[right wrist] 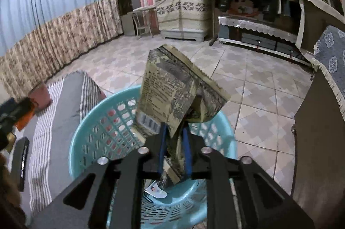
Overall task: Collect trash
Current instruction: 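Carry both to the blue basket, left tool drops the cylinder while right tool drops the bag, then move the left tool to the cream round lid on the tray and grasp it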
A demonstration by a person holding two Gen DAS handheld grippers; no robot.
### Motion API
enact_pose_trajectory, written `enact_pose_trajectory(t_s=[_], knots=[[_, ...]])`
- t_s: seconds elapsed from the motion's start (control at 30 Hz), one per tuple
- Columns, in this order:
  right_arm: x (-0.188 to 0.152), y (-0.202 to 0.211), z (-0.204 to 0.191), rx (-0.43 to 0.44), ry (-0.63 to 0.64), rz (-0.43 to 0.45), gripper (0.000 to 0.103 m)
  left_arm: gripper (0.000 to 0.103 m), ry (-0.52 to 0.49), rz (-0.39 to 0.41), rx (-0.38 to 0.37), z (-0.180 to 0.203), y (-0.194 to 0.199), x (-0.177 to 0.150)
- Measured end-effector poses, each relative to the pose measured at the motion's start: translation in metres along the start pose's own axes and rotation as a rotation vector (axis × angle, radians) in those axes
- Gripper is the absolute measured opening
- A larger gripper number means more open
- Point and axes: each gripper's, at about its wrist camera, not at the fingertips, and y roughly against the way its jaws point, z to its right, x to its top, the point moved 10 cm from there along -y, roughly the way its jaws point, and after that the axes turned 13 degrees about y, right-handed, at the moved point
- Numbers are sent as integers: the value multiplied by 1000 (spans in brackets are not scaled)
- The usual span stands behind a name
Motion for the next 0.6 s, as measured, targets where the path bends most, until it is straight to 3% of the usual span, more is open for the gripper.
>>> enact_pose_trajectory(t_s=[0.07,0.33,0.6], knots=[[-2,-8,-12,32,-1,-14,41,97,12,5,23,-19,6,3],[-2,-7,-37,-27,76,-18,80,97,64,42,127,-101,40,12],[4,15,-61,-4,98,34,88,97,116,56,262,-205,65,12]])
